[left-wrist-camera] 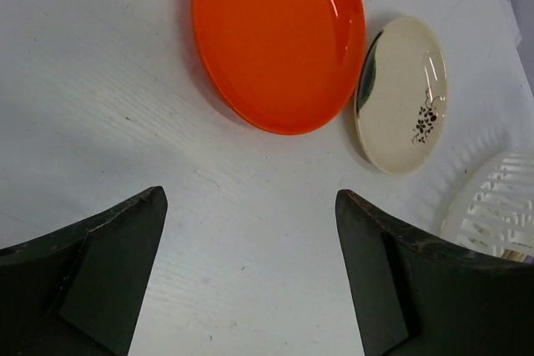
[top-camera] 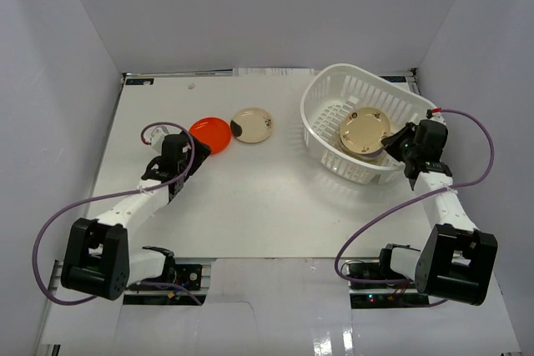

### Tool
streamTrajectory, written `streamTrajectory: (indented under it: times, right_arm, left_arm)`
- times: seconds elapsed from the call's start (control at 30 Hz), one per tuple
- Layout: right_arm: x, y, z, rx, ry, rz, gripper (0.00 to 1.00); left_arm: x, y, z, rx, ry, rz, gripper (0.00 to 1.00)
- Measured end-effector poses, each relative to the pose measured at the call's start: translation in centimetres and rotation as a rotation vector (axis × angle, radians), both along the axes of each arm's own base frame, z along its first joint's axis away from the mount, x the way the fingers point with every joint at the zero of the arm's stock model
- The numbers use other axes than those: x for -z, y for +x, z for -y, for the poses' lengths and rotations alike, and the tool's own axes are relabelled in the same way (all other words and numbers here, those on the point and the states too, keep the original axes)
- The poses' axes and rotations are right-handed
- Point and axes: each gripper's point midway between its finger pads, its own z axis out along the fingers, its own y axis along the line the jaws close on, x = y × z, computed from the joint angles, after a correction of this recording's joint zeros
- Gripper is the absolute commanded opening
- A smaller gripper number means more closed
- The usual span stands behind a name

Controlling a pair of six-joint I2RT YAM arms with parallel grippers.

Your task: Place the plates into the plastic bin on the countertop

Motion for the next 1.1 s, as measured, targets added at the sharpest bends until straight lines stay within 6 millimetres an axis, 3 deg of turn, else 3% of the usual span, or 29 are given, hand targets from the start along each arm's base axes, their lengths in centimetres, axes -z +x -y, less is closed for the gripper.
streamTrajectory:
  times: [0.1,0.13,0.27,0.3,0.33,0.43,0.6,0.67,0.77,0.83,0.87,0.93,1.1]
  right_arm:
    - [0.0,0.1,0.0,-0.004,0.005,0.007,0.20]
    - [0.0,0.2,0.0,-0.002,0.010,0.006,0.29]
    - [0.4,0.3,0.2,-0.001,0.021,0.000,0.50]
    - [0.2,0.3,0.2,-0.003,0.019,0.006,0.64]
    - [-0.2,0.3,0.2,-0.004,0.016,0.016,0.72]
    - [-1.7,0.0,0.2,-0.013,-0.005,0.049,0.76]
    - [-5.9,0.2,-0.1,-0.042,-0.033,0.145,0.76]
    - [-7.2,-0.2,-1.1,-0.079,-0.027,0.186,0.75]
    - [-8.5,-0.8,-4.4,-0.184,-0.017,0.228,0.74]
    - [-9.1,-1.5,-7.9,-0.289,-0.007,0.247,0.73]
    - [-9.3,-2.1,-9.9,-0.350,-0.002,0.257,0.73]
    - [-9.5,-3.7,-13.9,-0.470,0.009,0.282,0.72]
    - [-7.7,-8.4,-22.0,-0.707,0.039,0.274,0.76]
  left_arm:
    - [1.7,0.7,-0.6,-0.011,-0.015,-0.039,0.93]
    - [2.4,0.9,-0.7,-0.011,-0.018,-0.057,0.93]
    - [5.4,1.4,-0.9,-0.011,-0.041,-0.136,0.92]
    - [5.9,1.6,-0.9,-0.010,-0.050,-0.147,0.92]
    - [5.7,2.2,-0.9,-0.008,-0.060,-0.137,0.91]
    - [5.6,3.6,-0.9,-0.009,-0.074,-0.124,0.89]
    - [5.9,5.7,-1.0,-0.014,-0.082,-0.115,0.81]
    - [6.0,6.7,-1.1,-0.019,-0.082,-0.108,0.68]
    - [6.6,8.1,-1.4,-0.032,-0.077,-0.106,0.45]
    - [7.1,8.5,-1.7,-0.046,-0.075,-0.106,0.30]
    - [7.3,8.6,-1.9,-0.054,-0.076,-0.107,0.16]
    - [7.5,8.6,-2.4,-0.074,-0.072,-0.107,0.04]
    - [6.2,8.0,-3.3,-0.102,-0.056,-0.076,0.00]
